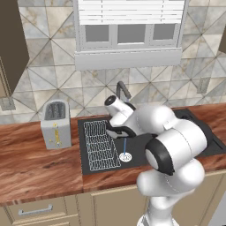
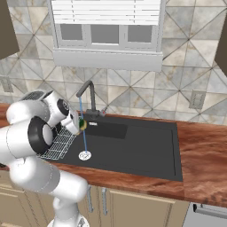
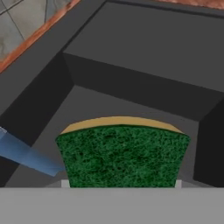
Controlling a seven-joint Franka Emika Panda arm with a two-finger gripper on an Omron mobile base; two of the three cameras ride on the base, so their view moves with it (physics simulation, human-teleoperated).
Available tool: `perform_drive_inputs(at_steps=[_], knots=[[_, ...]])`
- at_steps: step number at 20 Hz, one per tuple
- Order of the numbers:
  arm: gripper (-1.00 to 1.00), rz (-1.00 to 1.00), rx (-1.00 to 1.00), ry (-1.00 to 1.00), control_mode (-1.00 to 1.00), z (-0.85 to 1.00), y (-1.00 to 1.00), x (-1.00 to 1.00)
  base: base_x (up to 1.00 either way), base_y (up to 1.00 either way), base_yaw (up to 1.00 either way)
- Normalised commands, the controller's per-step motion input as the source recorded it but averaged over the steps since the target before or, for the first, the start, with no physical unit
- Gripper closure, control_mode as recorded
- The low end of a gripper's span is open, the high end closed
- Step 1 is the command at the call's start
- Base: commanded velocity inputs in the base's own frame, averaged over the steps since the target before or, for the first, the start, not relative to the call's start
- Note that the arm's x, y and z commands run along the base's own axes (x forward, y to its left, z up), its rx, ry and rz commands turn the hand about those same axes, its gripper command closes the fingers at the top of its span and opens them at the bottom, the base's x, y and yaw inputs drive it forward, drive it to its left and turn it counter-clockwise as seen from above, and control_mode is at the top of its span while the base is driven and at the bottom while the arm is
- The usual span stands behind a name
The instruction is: Soak the sponge with water for a few seconds and then drop it inside the sink.
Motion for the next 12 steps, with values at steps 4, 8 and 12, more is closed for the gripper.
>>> perform_drive_inputs(at_steps=[4, 8, 12], knots=[[1.00, 0.00, -0.11, 0.00, -1.00, 0.00, 0.00, 0.13, 0.00, 0.00, 0.00], [1.00, 0.00, -0.11, 0.00, -1.00, 0.00, 0.00, 0.07, 0.00, 0.00, 0.00], [1.00, 0.00, -0.07, 0.00, -1.00, 0.00, 0.00, 0.03, 0.00, 0.00, 0.00]])
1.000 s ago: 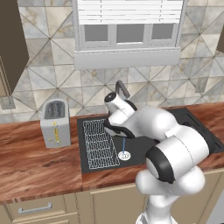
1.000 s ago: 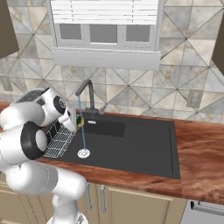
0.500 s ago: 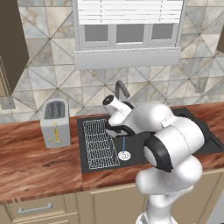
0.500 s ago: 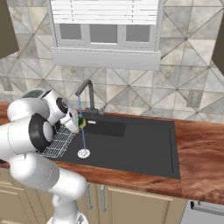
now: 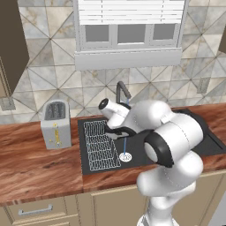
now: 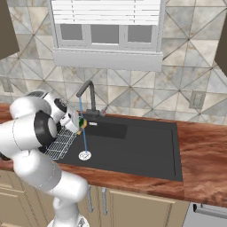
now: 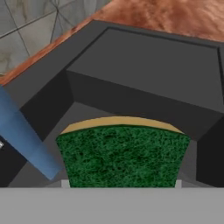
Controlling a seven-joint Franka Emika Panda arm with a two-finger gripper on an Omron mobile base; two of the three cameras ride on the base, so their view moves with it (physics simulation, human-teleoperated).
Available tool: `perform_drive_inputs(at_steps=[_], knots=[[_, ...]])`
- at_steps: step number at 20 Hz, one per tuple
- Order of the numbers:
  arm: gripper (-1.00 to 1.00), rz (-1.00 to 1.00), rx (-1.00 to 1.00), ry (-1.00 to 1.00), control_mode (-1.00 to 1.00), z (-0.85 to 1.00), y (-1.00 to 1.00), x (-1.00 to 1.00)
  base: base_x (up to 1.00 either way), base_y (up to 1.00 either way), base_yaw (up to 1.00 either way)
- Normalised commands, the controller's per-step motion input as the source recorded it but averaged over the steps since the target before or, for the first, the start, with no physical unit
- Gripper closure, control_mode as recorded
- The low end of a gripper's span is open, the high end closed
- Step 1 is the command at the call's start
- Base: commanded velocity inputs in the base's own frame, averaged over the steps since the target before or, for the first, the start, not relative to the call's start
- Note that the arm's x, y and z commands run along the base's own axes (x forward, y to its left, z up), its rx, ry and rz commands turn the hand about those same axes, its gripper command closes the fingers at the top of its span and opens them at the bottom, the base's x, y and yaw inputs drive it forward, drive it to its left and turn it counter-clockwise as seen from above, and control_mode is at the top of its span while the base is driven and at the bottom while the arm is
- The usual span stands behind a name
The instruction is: Soak the sponge with water for a few seconds and then drop it inside the sink.
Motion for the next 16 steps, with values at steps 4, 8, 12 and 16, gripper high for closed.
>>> perform_drive_inputs(at_steps=[4, 8, 12, 16], knots=[[1.00, 0.00, 0.00, 0.06, -1.00, 0.00, 0.00, 0.12, 0.00, 0.00, 0.00], [1.00, 0.00, 0.00, 0.09, -1.00, 0.00, 0.00, 0.27, 0.00, 0.00, 0.00], [1.00, 0.00, 0.00, 0.08, -1.00, 0.00, 0.00, 0.26, 0.00, 0.00, 0.00], [1.00, 0.00, -0.02, 0.02, -1.00, 0.00, 0.00, 0.16, 0.00, 0.00, 0.00]])
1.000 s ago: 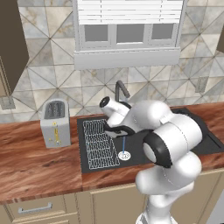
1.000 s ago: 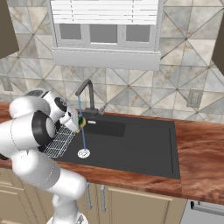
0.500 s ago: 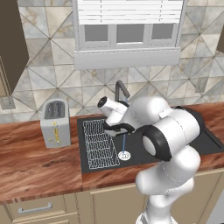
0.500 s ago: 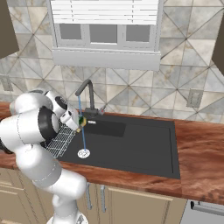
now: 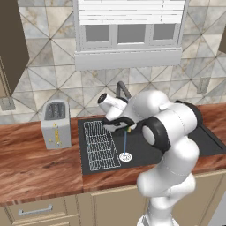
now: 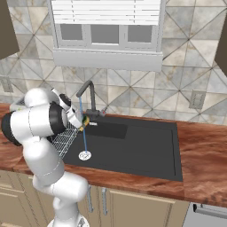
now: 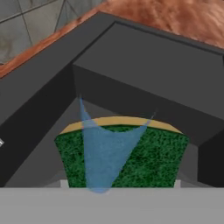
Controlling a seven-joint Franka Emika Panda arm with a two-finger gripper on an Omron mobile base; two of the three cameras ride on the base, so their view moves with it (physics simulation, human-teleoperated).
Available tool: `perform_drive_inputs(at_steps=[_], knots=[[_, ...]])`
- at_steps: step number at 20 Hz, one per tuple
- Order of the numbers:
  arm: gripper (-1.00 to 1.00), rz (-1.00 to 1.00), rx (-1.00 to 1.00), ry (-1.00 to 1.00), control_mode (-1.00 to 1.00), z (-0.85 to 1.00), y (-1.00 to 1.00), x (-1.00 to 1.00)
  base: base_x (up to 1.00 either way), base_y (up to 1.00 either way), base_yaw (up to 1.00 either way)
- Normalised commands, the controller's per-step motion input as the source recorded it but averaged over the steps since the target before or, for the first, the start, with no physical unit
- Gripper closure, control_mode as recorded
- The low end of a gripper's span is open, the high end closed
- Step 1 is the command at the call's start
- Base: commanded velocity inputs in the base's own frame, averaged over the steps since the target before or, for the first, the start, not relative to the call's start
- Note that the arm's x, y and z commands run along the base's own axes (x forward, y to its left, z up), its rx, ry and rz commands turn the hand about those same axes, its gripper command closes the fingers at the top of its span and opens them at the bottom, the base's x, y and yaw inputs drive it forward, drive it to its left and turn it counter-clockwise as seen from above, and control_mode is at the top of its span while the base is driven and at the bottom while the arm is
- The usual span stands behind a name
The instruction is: Soak the sponge with water for a few seconds and then drop it inside the sink.
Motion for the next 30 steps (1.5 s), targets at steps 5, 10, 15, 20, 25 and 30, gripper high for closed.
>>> perform_drive_inputs(at_steps=[5, 10, 15, 20, 25, 30], knots=[[1.00, 0.00, -0.06, 0.00, -1.00, 0.00, 0.04, 0.02, 0.00, 0.00, 0.00], [1.00, 0.00, -0.05, 0.00, -1.00, 0.00, 0.04, -0.12, 0.00, 0.00, 0.00], [1.00, -0.01, -0.01, -0.02, -1.00, 0.00, 0.00, -0.18, 0.00, 0.00, 0.00], [1.00, 0.00, 0.00, 0.00, -1.00, 0.02, 0.00, 0.00, 0.00, 0.00, 0.00], [1.00, 0.00, 0.00, 0.00, -1.00, 0.00, 0.00, -0.02, 0.00, 0.00, 0.00], [1.00, 0.00, 0.00, -0.04, -1.00, 0.08, 0.07, -0.60, 0.00, 0.00, 0.00]])
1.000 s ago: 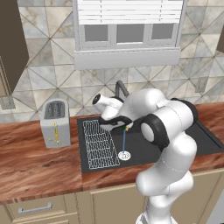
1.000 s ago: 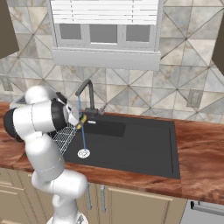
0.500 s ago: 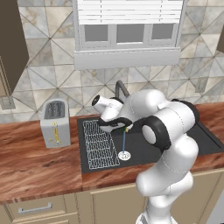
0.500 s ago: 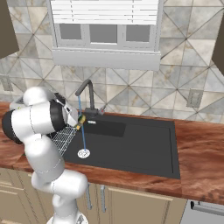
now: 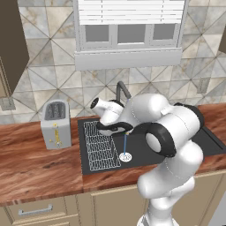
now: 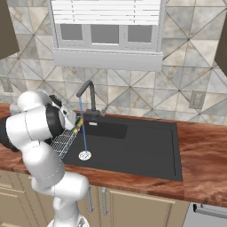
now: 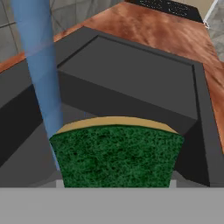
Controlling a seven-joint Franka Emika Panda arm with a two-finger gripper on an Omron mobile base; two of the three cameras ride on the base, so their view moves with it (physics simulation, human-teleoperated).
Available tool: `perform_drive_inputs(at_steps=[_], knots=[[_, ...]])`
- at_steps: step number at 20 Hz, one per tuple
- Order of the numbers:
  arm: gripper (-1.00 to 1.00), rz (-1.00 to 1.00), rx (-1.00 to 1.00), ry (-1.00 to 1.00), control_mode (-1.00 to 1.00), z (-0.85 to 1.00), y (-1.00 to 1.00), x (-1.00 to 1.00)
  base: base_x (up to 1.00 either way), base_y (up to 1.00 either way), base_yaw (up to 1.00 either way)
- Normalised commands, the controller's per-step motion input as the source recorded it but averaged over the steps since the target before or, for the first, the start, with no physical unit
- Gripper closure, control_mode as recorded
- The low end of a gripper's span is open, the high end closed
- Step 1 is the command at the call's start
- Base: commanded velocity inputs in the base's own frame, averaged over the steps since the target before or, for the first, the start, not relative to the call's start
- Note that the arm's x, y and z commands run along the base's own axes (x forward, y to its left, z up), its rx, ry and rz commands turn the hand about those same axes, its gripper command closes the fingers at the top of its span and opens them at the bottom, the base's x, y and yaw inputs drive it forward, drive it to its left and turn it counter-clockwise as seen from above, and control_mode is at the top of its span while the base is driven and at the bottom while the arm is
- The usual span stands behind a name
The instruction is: Soak the sponge with water for a few seconds and then drop it inside the sink.
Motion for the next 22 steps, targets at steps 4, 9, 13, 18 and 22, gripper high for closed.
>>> perform_drive_inputs(at_steps=[4, 9, 13, 18, 22], knots=[[1.00, 0.00, 0.00, -0.02, -1.00, 0.27, 0.03, -0.71, 0.00, 0.00, 0.00], [1.00, 0.01, 0.00, 0.00, -1.00, 0.28, 0.00, -0.42, 0.00, 0.00, 0.00], [1.00, 0.14, 0.07, 0.03, -1.00, 0.38, -0.33, -0.04, 0.00, 0.00, 0.00], [1.00, 0.21, 0.14, 0.06, -1.00, 0.33, -0.25, -0.07, 0.00, 0.00, 0.00], [1.00, 0.17, 0.09, 0.01, -1.00, 0.17, 0.00, -0.43, 0.00, 0.00, 0.00]])
